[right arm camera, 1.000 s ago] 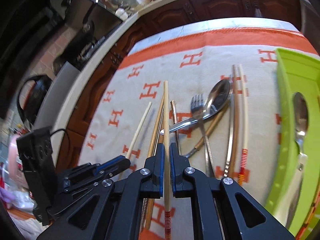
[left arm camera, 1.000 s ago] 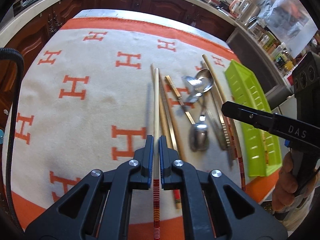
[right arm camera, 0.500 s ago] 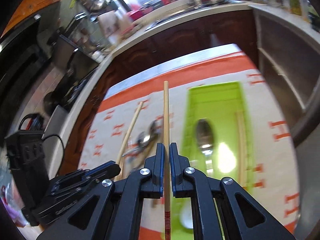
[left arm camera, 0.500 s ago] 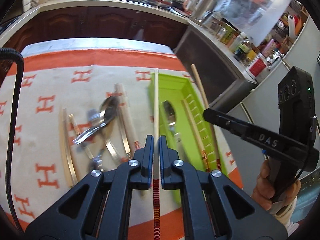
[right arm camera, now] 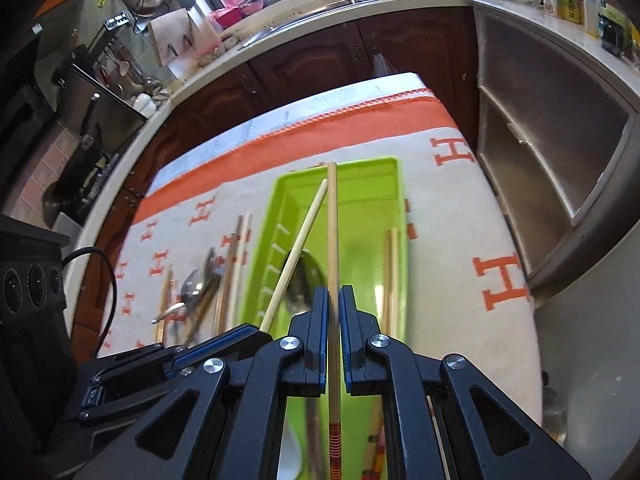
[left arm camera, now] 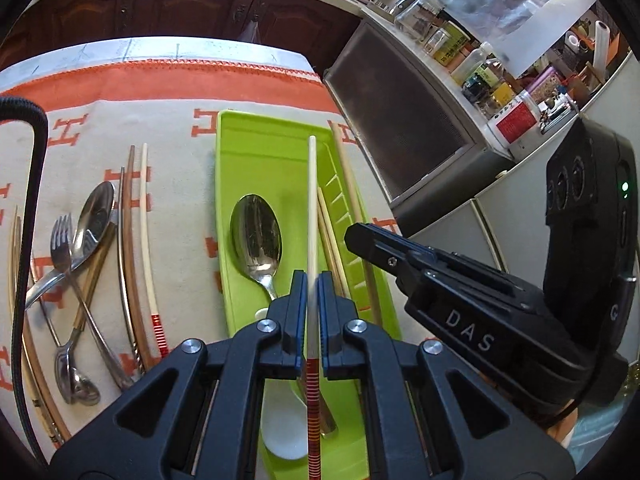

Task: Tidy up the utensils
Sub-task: 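Carry both chopsticks over the lime-green tray and open both tools to drop them, then withdraw both open tools from the tray back to the utensil pile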

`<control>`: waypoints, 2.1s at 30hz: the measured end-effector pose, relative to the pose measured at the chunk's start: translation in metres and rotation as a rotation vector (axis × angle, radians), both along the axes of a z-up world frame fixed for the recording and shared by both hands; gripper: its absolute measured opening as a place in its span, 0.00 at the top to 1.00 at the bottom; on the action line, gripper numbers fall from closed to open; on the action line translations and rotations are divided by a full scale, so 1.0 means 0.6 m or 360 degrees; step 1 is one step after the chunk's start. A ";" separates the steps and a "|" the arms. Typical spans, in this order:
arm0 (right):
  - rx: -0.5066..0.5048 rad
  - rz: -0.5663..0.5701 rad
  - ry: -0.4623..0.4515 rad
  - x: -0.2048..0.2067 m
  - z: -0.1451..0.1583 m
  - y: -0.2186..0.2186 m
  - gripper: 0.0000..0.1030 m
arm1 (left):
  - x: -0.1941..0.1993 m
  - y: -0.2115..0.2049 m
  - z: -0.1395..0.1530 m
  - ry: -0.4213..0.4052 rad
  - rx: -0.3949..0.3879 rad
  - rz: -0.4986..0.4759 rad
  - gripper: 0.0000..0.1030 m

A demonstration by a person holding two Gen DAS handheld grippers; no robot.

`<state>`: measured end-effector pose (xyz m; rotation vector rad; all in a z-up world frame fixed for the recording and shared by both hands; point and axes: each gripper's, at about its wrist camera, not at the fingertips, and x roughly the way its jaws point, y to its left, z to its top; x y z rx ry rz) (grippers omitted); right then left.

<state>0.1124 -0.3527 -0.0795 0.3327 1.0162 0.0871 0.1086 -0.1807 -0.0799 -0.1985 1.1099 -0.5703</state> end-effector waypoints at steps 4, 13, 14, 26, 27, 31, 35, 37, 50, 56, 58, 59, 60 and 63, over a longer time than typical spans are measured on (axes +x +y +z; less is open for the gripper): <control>-0.0016 -0.0005 -0.0003 0.014 -0.014 -0.008 0.88 | -0.003 -0.012 -0.005 -0.0020 0.0046 -0.0024 0.97; 0.0002 -0.0050 -0.0041 0.001 -0.016 -0.017 0.67 | -0.036 0.011 0.015 -0.0083 0.0189 -0.0063 0.96; 0.0002 -0.0049 -0.0043 -0.002 -0.016 -0.017 0.67 | -0.040 0.018 0.016 -0.0081 0.0200 -0.0058 0.96; 0.0019 0.0041 -0.0063 -0.065 -0.001 0.036 0.67 | -0.072 0.143 0.043 -0.0083 0.0280 0.0115 0.96; 0.0007 0.0056 -0.0064 -0.072 0.002 0.047 0.67 | -0.076 0.154 0.046 -0.0094 0.0292 0.0132 0.96; -0.0007 0.0134 -0.0087 -0.094 0.019 0.085 0.66 | -0.087 0.197 0.061 -0.0133 0.0327 0.0193 0.93; -0.0008 0.0219 -0.0130 -0.115 0.046 0.130 0.66 | -0.103 0.237 0.075 -0.0213 0.0404 0.0253 0.82; -0.0018 0.0266 -0.0152 -0.124 0.059 0.156 0.66 | -0.112 0.265 0.080 -0.0242 0.0404 0.0291 0.67; -0.0042 0.0560 -0.0110 -0.144 0.052 0.346 0.66 | -0.146 0.389 0.068 -0.0260 0.0394 0.0450 0.58; -0.0074 0.0586 -0.0032 -0.129 0.004 0.389 0.66 | -0.151 0.433 0.041 -0.0241 0.0351 0.0495 0.58; -0.0088 0.0584 -0.0007 -0.123 -0.010 0.394 0.66 | -0.151 0.446 0.028 -0.0211 0.0317 0.0509 0.58; -0.0094 0.0584 0.0006 -0.123 -0.017 0.399 0.66 | -0.150 0.453 0.020 -0.0190 0.0307 0.0519 0.58; -0.0099 0.0583 0.0020 -0.121 -0.023 0.400 0.66 | -0.150 0.457 0.012 -0.0172 0.0306 0.0523 0.58; -0.0116 0.0593 0.0065 -0.117 -0.043 0.411 0.72 | -0.147 0.465 -0.009 -0.0114 0.0304 0.0508 0.58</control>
